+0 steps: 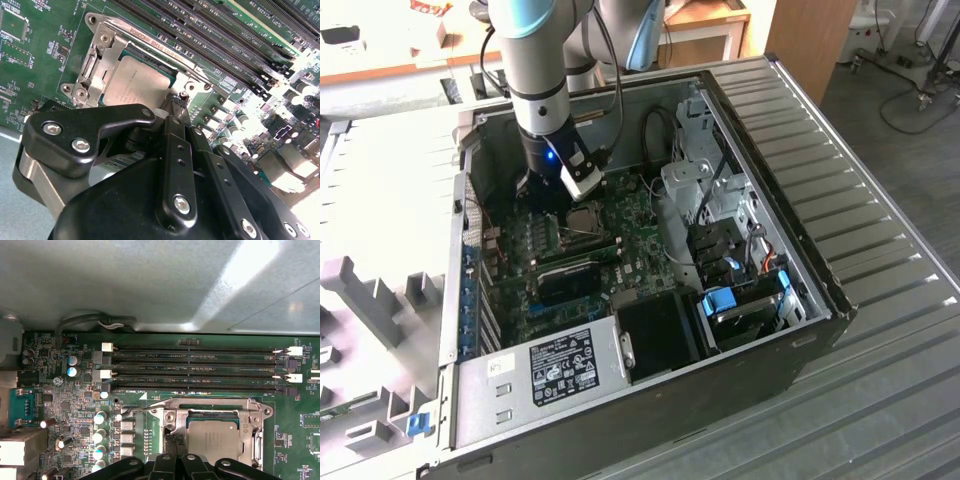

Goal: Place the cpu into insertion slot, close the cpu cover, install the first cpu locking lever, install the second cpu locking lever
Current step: 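Close the cpu cover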

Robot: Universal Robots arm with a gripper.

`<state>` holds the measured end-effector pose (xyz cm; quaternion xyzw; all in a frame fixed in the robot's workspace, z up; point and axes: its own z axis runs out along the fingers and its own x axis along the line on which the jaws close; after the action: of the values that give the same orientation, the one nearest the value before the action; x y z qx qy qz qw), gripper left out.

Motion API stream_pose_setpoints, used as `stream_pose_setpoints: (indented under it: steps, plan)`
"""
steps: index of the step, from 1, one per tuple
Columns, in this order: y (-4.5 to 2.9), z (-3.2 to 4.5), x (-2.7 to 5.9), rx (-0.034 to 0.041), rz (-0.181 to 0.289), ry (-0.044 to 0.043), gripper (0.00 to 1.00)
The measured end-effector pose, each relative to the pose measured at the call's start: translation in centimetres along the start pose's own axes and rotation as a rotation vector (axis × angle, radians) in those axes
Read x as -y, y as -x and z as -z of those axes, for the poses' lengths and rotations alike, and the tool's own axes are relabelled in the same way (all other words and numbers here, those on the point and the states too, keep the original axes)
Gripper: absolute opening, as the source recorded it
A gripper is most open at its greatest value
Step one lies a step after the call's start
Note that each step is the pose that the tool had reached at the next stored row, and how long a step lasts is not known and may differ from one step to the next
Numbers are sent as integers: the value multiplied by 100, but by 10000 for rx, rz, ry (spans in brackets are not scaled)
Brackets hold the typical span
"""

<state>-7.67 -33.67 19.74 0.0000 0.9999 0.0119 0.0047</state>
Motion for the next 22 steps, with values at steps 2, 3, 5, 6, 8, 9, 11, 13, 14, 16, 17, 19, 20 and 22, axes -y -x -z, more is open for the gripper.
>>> stream_pose_setpoints:
  steps: [2, 3, 5, 6, 8, 9, 11, 13, 14, 16, 17, 19, 20, 22]
  plan:
    - [0, 0, 0, 0, 0, 0, 10]
    - [0, 0, 0, 0, 0, 0, 10]
    - [0, 0, 0, 0, 0, 0, 10]
    - [0, -1, 0, 1, 0, 1, 10]
    - [0, -1, 0, 0, 0, 0, 10]
    - [0, -1, 0, 0, 0, 0, 10]
    - [0, -1, 0, 0, 0, 0, 10]
    - [0, -1, 0, 1, 0, 0, 10]
    - [0, -1, 0, 0, 0, 0, 10]
    - [0, -1, 0, 0, 0, 0, 10]
    - [0, -2, 0, 0, 0, 0, 10]
    - [0, -2, 0, 0, 0, 0, 10]
    - [0, -2, 0, 1, 0, 1, 10]
    - [0, -2, 0, 0, 0, 0, 10]
